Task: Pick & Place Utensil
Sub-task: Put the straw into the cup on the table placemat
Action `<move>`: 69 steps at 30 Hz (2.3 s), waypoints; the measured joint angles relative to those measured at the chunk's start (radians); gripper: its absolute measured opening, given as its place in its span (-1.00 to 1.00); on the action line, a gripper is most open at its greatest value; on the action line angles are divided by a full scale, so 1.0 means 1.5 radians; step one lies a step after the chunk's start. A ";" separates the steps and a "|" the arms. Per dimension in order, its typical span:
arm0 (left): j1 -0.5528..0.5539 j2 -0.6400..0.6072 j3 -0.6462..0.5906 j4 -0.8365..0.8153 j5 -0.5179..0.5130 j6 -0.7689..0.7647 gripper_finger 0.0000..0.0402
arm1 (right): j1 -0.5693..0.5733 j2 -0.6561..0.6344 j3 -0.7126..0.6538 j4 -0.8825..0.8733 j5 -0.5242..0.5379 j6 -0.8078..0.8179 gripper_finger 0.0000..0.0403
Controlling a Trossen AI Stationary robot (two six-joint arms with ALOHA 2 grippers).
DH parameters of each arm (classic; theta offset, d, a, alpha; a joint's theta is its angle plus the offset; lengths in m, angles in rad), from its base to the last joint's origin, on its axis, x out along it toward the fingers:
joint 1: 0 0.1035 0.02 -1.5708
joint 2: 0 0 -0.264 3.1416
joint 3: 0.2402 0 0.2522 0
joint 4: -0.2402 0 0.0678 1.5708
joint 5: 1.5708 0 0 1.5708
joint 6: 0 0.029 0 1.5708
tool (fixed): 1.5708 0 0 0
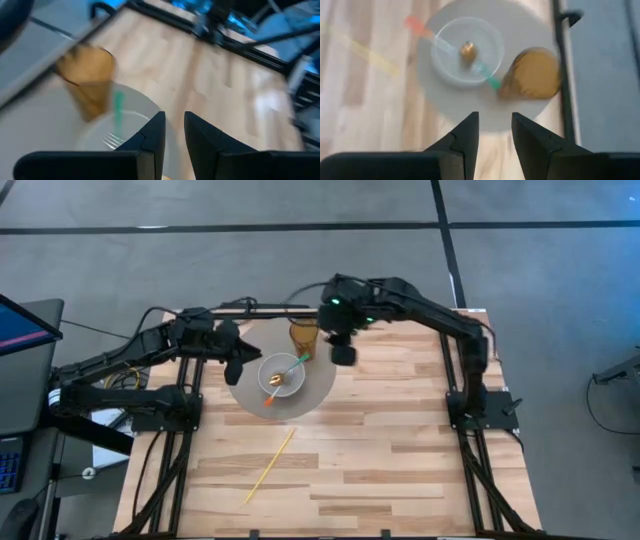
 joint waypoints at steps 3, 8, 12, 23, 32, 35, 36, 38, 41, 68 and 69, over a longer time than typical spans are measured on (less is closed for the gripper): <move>-0.040 0.001 -0.020 0.011 0.009 -0.054 -0.64 | 0.011 -0.048 -0.058 0.007 -0.036 -0.004 -0.46; -0.147 0.000 -0.059 0.043 -0.019 -0.119 -0.64 | 0.007 -0.151 -0.283 0.137 -0.157 -0.009 -0.46; -0.254 0.001 -0.085 0.044 -0.026 -0.173 -0.64 | 0.004 -0.251 -0.540 0.307 -0.177 0.045 -0.46; -0.433 0.090 -0.182 0.057 -0.029 -0.445 -0.64 | -0.009 -0.422 -0.869 0.618 -0.176 0.107 -0.46; -0.402 0.238 -0.197 0.120 -0.026 -0.454 -0.64 | -0.020 -0.471 -0.869 0.656 -0.176 0.063 -0.46; -0.402 0.285 -0.197 0.184 -0.027 -0.452 -0.64 | -0.020 -0.473 -0.869 0.668 -0.176 0.012 -0.46; -0.402 0.300 -0.197 0.206 -0.026 -0.452 -0.64 | -0.021 -0.473 -0.869 0.673 -0.176 -0.004 -0.46; -0.402 0.330 -0.197 0.249 -0.027 -0.451 -0.61 | -0.024 -0.472 -0.869 0.699 -0.176 -0.037 -0.46; -0.401 0.366 -0.196 0.286 -0.032 -0.450 -0.56 | -0.029 -0.472 -0.869 0.740 -0.176 -0.073 -0.46; -0.401 0.495 -0.196 0.412 -0.128 -0.297 -0.28 | -0.028 -0.472 -0.869 0.785 -0.176 -0.144 -0.46; -0.401 0.495 -0.196 0.412 -0.131 -0.293 -0.31 | -0.028 -0.472 -0.869 0.785 -0.176 -0.144 -0.46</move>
